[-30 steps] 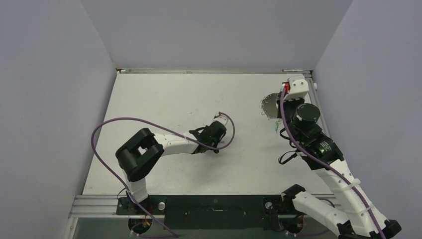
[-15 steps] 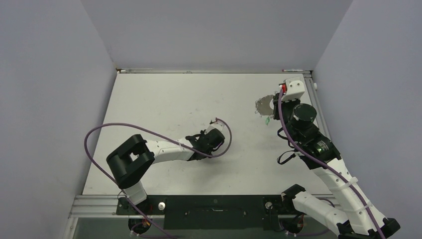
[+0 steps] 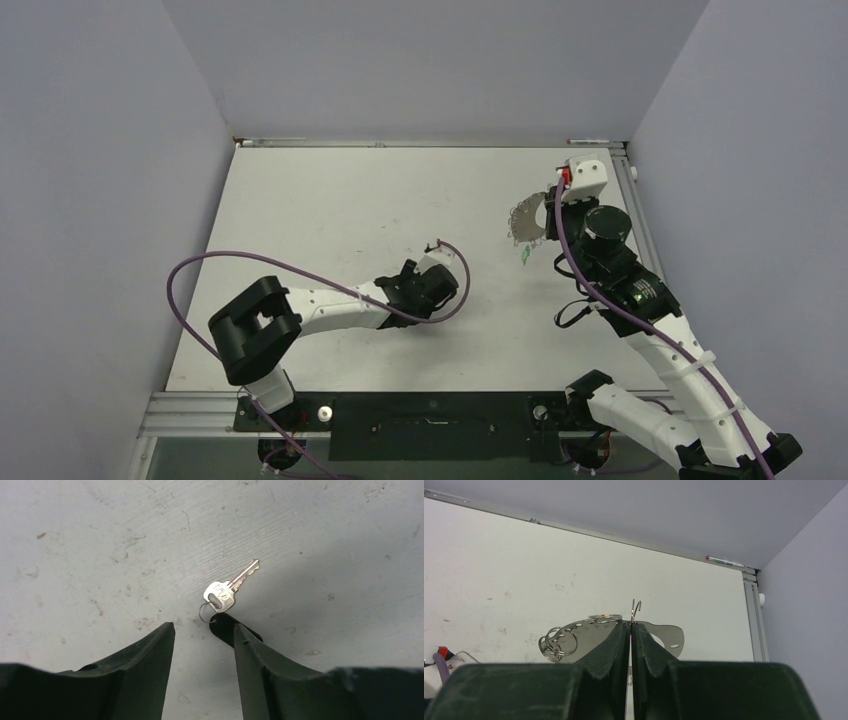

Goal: Put the keys on the keyring

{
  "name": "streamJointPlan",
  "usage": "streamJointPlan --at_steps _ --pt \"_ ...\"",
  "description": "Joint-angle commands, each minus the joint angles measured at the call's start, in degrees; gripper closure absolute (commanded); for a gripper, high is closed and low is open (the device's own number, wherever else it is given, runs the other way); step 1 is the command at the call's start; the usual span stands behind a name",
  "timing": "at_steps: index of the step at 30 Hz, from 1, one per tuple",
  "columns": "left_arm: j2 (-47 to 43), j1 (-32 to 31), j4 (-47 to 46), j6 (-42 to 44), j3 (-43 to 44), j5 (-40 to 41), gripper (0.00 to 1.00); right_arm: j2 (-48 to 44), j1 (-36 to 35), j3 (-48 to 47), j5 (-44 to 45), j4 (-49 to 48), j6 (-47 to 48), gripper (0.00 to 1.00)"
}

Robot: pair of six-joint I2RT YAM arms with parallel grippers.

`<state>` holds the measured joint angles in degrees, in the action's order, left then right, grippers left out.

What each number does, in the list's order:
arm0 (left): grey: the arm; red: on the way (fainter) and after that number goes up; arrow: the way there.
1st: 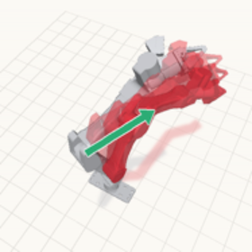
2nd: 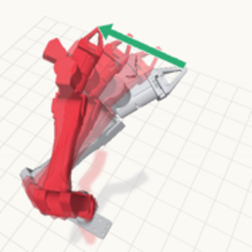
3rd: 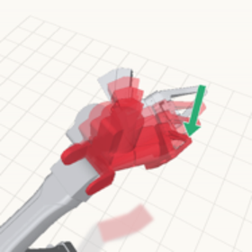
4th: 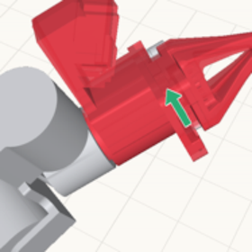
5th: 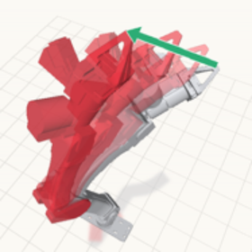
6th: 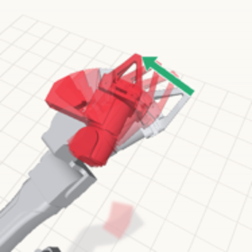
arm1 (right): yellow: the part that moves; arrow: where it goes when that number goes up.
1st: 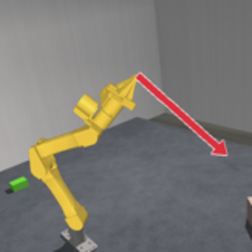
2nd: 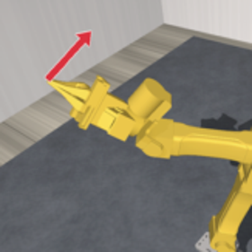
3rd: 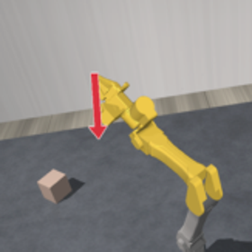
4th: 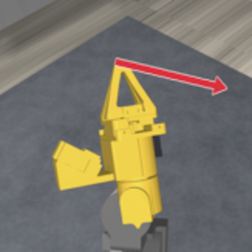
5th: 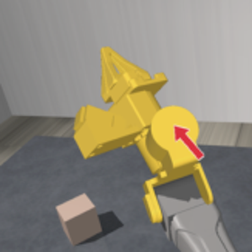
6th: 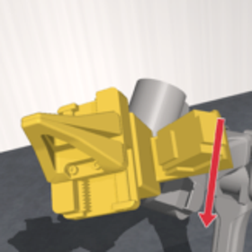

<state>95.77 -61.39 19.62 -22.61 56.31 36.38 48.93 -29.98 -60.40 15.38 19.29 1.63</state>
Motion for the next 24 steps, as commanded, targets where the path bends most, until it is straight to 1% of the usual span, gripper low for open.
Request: streamJointPlan --at_steps 1,3,4,6,10,12,14,17,19,22,24 --pt "-3.76 3.76 -8.41 -5.26 -4.07 -10.47 0.52 0.11 -0.08 -0.25 -0.85 -4.35 -0.84 0.95" --pt "-5.66 6.37 -12.45 -7.73 -6.75 -14.94 0.5 0.07 -0.13 -0.16 -0.92 -4.31 -0.84 0.95" --pt "-6.41 7.6 -13.48 -9.17 -7.62 -16.99 0.47 0.06 -0.15 -0.14 -0.95 -4.27 -0.84 0.95" --pt "-7.9 9.64 -13.95 -10.9 -8.42 -18.7 0.43 0.03 -0.25 0.0 -0.71 -4.33 -0.75 0.95" --pt "-11.03 9.99 -15.61 -11.17 -10.0 -18.01 0.38 0.31 -0.34 0.03 -0.65 -4.51 -0.73 0.95" --pt "-11.9 10.44 -18.26 -13.06 -11.81 -21.35 0.34 0.5 -0.35 0.13 -0.88 -4.67 -0.87 0.95" --pt "-11.9 11.12 -21.72 -15.71 -13.17 -25.61 0.32 0.64 -0.43 0.2 -0.93 -4.84 -0.97 0.95" --pt "-11.91 12.23 -22.92 -19.82 -14.58 -26.87 0.32 0.68 -0.43 0.28 -0.97 -4.91 -1.25 0.95" --pt "-12.43 12.31 -25.53 -21.13 -16.66 -25.87 0.33 0.69 -0.5 0.45 -1.12 -4.98 -1.49 0.95" --pt "-10.87 12.81 -22.85 -22.2 -15.2 -24.88 0.37 0.6 -0.52 0.62 -0.99 -4.93 -1.54 0.95" --pt "-9.46 12.83 -20.23 -22.65 -13.38 -23.69 0.42 0.56 -0.52 0.7 -1.02 -5.01 -1.6 0.95"
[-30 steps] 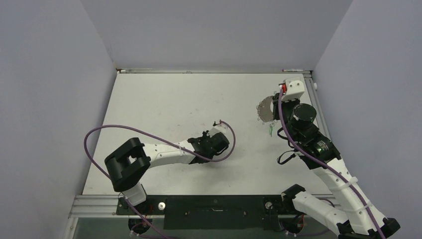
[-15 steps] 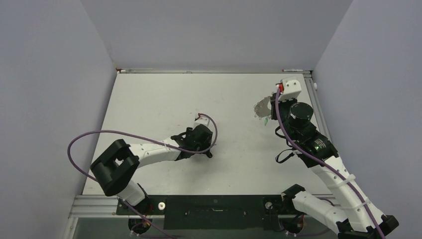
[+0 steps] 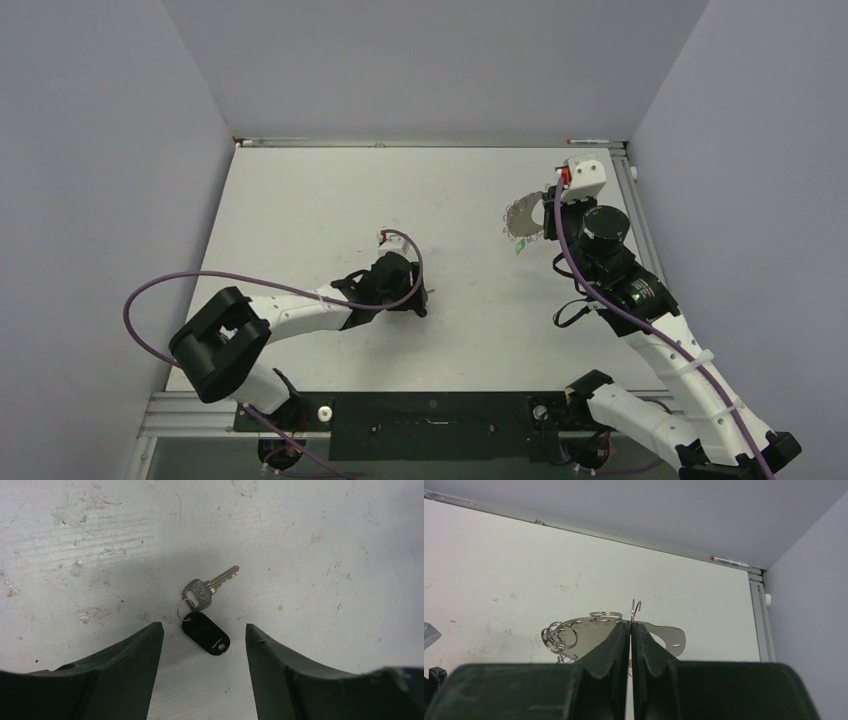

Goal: Put the keys on the keyring

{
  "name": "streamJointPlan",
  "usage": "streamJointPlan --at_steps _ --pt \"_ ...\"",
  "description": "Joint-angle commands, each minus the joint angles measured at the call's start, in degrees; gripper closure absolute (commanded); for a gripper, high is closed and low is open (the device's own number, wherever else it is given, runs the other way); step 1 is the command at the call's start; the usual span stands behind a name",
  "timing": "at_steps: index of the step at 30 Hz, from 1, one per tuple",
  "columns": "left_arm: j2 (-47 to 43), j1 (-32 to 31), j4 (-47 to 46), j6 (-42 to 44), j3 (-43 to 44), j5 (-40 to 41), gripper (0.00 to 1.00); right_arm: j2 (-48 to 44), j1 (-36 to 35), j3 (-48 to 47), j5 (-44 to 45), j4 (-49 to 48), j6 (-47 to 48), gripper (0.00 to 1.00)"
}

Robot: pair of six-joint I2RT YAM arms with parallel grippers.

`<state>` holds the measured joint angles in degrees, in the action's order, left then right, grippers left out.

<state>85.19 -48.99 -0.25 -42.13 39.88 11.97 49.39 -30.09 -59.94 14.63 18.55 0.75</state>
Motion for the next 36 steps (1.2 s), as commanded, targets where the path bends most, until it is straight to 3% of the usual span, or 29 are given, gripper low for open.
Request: streamJointPlan --at_steps 1,21,27,34,36 --pt "1.75 0.52 -0.1 -3.29 3.44 0.85 0.44 0.1 -0.41 0.31 -0.28 -4.26 -0.74 0.95" --pt "7.17 0.64 -0.74 -3.9 4.67 1.75 0.59 -0.17 -0.76 0.98 -0.15 -4.58 -0.75 0.95" --pt "7.54 0.65 -0.98 -4.08 4.52 1.9 0.73 -0.17 -0.85 0.97 -0.16 -4.59 -0.75 0.95" --pt "6.29 0.54 -0.98 -3.94 4.04 2.7 0.99 -0.19 -0.85 0.89 -0.09 -4.6 -0.75 0.95" --pt "5.17 0.41 -0.67 -3.75 3.83 3.5 1.0 -0.25 -0.85 0.89 0.02 -4.57 -0.75 0.95"
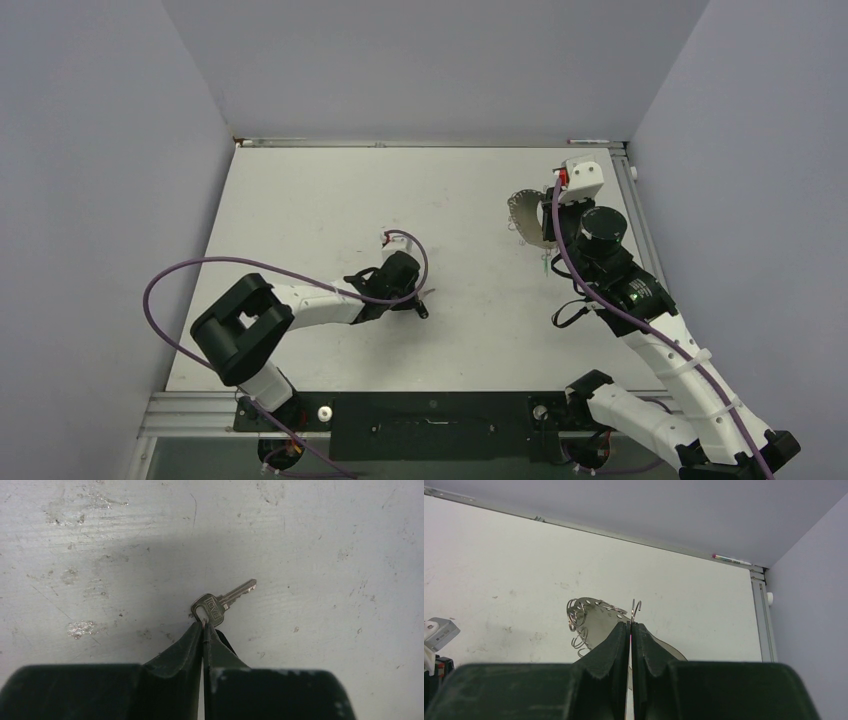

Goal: Put the keys on the keyring

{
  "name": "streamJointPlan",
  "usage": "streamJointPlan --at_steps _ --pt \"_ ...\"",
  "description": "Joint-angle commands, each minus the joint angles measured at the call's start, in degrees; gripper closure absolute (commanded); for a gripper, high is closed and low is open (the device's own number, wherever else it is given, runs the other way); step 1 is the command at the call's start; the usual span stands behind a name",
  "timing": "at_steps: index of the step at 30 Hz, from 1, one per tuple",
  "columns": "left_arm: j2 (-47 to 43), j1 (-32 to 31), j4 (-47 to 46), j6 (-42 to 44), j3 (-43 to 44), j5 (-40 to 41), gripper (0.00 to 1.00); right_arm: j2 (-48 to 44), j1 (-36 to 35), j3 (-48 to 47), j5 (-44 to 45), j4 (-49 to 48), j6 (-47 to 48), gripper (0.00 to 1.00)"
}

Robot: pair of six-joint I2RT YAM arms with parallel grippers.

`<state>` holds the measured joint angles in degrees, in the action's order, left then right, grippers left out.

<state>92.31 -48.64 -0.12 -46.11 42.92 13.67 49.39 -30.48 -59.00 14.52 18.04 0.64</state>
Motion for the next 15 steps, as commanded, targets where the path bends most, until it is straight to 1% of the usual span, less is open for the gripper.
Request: streamJointPlan --at_steps 1,7,15 --pt "-2.72 -0.08 -0.71 0.39 0.56 2.29 1.0 -0.25 -0.46 -0.12 0.11 -4.01 -0.64 0.95" --pt "-7.5 -0.93 -2.09 3.25 -1.38 3.2 1.0 -0.34 -0.62 -0.15 0.14 -3.9 -0.64 0.95" --pt "-14.77 -1.2 -1.29 8.68 -3.92 4.38 1.0 -1.14 -0.94 0.34 -0.76 -4.17 -0.64 0.95"
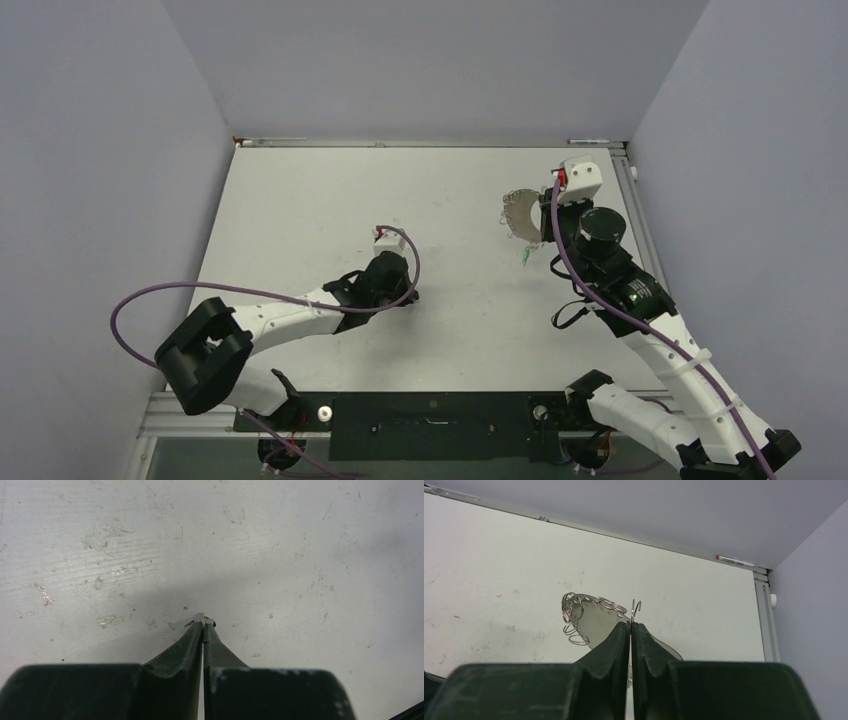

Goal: Put the keys on the keyring

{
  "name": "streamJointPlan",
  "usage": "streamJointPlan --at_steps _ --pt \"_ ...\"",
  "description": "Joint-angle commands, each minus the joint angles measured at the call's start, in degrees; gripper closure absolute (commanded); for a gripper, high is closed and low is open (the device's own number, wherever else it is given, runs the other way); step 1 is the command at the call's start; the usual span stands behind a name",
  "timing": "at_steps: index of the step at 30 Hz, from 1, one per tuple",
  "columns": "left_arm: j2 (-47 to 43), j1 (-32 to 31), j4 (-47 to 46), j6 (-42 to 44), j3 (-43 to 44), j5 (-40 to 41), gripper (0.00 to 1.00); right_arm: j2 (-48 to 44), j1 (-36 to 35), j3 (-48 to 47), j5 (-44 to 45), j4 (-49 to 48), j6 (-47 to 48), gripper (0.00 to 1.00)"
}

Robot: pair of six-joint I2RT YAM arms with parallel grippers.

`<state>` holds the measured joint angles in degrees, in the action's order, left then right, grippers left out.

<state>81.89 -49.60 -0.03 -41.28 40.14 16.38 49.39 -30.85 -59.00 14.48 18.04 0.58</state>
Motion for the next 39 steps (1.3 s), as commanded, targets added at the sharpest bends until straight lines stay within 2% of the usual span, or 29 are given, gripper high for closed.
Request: streamJointPlan --at_steps 1,8,14,21,26,30,32,36,39 --pt "-5.08 -0.27 -1.37 4.27 -1.6 1.88 1.0 -1.4 -0.61 0.64 -1.0 -4.53 -0.58 0.95" --pt "-10.45 -0.75 -0.06 8.58 -2.79 1.95 1.0 -1.72 -1.0 1.52 -3.41 -5.15 -0.58 0.95" --pt "-11.96 -0.9 -0.92 13.15 -4.6 1.07 1.0 -2.89 -1.44 3.43 -6.93 -6.37 -0.58 0.95" --pt "-18.28 -1.26 -3.64 17.72 -7.36 0.52 1.0 -4.23 -2.0 5.56 -8.6 -6.99 -0.54 0.95" --pt "-26.17 -1.99 -6.11 24.97 -10.15 -7.32 1.0 -5.59 -2.2 7.23 -13.35 -7.64 0.06 0.95" --pt "-34.61 -4.68 -9.22 26.93 -12.64 -8.13 1.0 -7.23 -2.41 9.0 -17.47 -8.09 0.63 0.95" --pt "-37.63 -5.76 -9.66 28.2 -12.73 -11.19 1.0 -7.84 -2.54 9.37 -18.76 -7.8 0.87 0.95" --pt "-42.43 -8.86 -7.08 32.24 -11.99 -12.21 0.95 -8.62 -2.72 9.65 -22.26 -7.37 1.35 0.95" --pt "-44.67 -10.44 -3.37 38.58 -11.04 -11.03 0.95 -8.98 -2.85 9.83 -24.42 -7.35 1.27 0.95"
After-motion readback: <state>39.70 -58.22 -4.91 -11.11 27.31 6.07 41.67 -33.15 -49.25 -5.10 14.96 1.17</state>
